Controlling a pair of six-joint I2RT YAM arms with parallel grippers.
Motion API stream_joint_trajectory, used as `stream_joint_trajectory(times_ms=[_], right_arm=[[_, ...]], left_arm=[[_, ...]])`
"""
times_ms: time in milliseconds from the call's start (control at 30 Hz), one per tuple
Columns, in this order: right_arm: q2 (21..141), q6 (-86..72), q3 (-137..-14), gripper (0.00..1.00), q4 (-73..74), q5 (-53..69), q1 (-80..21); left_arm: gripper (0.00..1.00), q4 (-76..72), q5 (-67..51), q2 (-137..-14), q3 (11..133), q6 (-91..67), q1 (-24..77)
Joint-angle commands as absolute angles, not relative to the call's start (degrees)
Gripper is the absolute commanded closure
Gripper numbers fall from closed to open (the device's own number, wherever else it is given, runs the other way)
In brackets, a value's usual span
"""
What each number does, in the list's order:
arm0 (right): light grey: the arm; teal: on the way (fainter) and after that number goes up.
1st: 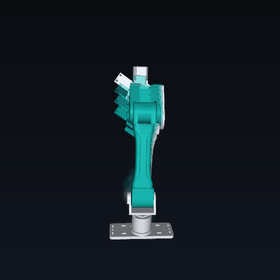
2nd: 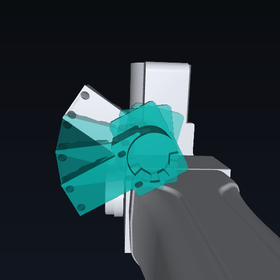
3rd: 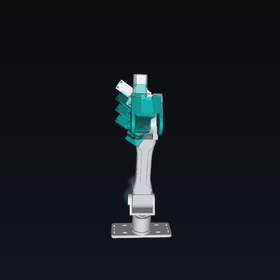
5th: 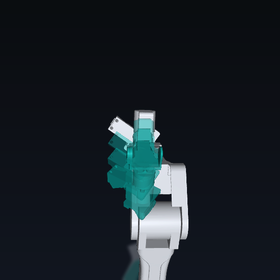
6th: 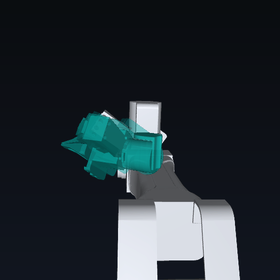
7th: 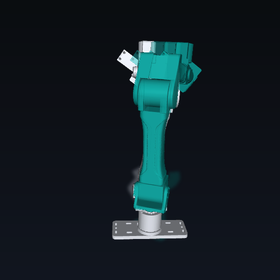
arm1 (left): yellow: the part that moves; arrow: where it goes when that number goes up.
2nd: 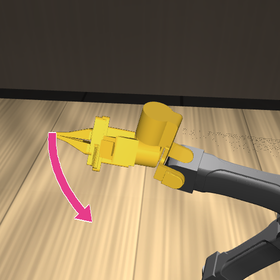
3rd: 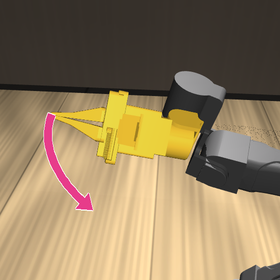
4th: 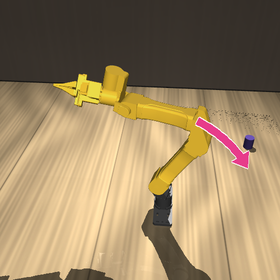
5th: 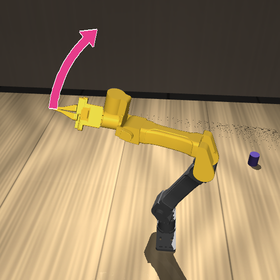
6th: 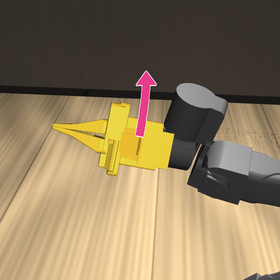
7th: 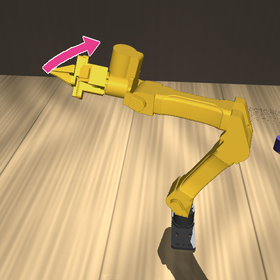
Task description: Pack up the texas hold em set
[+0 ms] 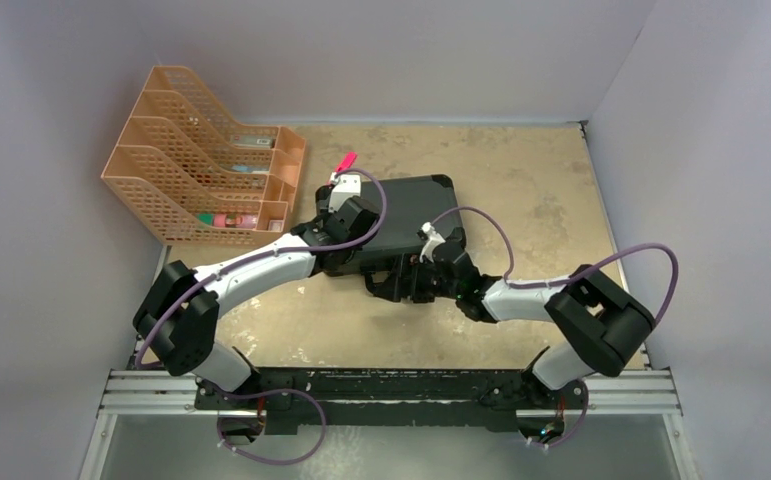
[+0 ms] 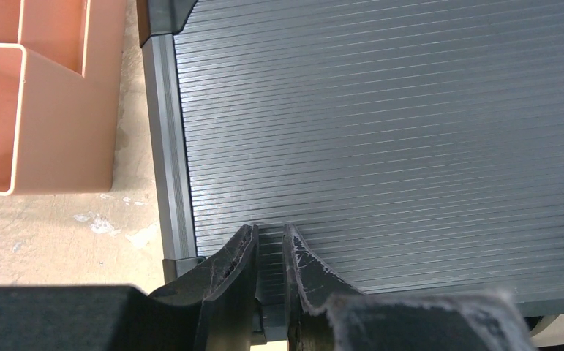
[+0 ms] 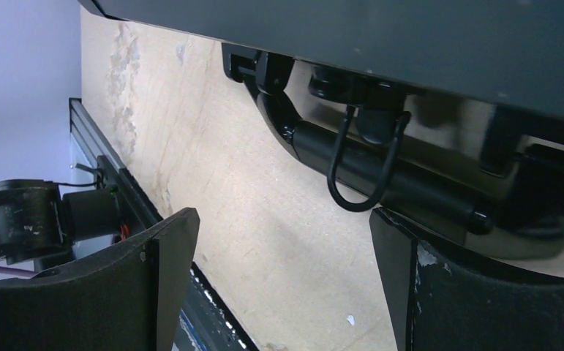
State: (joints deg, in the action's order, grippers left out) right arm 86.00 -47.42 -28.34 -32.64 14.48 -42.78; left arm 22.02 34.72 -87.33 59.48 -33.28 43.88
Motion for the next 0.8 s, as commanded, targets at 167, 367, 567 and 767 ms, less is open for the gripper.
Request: stream_joint_trajectory(times_ms=[167, 367, 567, 767], right_arm=[[86.64, -47.83, -30.94, 0.12, -44.09, 13.23, -42.8], [85.5, -47.54, -31.31, 0.13, -43.61, 10.01, -42.8], [87.98, -47.07, -34.32, 0.14, -42.14, 6.97, -42.8], [88.77, -47.5, -35.73, 0.16, -41.55, 4.2, -42.8]], left_arm=[[0.83, 26.45, 32.52, -88.54, 59.33, -31.82, 43.7], [0.83, 26.41, 32.78, -88.31, 59.24, -31.81, 43.76], [0.83, 26.5, 32.87, -87.52, 59.19, -31.7, 43.73], [0.84, 26.89, 33.31, -85.8, 58.84, -31.72, 43.7]])
